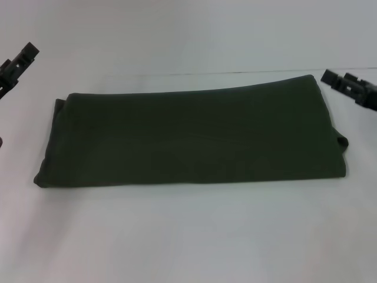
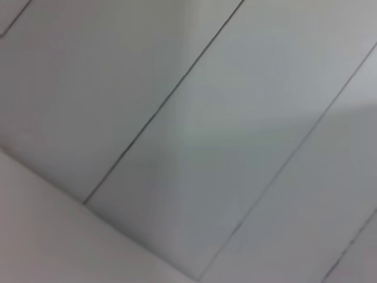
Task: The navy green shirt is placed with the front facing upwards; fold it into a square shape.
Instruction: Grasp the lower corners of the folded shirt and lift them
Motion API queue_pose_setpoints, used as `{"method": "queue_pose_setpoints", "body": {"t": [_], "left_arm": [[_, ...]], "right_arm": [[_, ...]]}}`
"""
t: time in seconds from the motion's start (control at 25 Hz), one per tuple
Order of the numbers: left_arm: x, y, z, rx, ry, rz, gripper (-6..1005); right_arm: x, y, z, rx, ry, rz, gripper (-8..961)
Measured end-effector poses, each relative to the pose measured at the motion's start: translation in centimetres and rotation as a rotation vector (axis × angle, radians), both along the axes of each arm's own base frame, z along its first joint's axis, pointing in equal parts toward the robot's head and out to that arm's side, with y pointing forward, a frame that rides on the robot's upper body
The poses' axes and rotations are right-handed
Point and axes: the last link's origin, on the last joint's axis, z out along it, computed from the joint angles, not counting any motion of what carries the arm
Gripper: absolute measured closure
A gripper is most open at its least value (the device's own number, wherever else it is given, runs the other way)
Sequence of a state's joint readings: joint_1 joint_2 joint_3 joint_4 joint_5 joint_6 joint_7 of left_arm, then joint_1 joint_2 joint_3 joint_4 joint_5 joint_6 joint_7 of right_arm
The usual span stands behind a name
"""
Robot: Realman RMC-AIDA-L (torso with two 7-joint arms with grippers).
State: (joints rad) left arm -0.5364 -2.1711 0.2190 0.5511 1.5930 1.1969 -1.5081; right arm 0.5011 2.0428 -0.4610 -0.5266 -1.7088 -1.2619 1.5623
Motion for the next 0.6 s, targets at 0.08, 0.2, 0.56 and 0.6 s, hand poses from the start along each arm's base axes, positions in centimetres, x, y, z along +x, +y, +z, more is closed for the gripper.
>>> {"method": "queue_pose_setpoints", "body": {"t": [0.08, 0.2, 0.56, 0.6], "left_arm": [[-0.1, -0.6, 0.0, -0.013, 0.014, -0.025, 87], [0.0, -1.3, 0.3, -0.049, 0.100, -0.073, 86], [0.6, -1.6, 0.0, -0.296, 0.490, -0.194, 86], [0.5, -1.5, -0.1, -0.326, 0.504, -0.176, 86]], "right_arm": [[0.1, -0.9, -0.4, -0.008, -0.013, 0.030, 47], [0.4, -2.1, -1.0, -0.006, -0.057, 0.078, 50], [2.0, -4.8, -2.4, -0.061, -0.132, 0.097, 53], [2.0, -5.0, -2.5, -0.061, -0.129, 0.098, 53]]}}
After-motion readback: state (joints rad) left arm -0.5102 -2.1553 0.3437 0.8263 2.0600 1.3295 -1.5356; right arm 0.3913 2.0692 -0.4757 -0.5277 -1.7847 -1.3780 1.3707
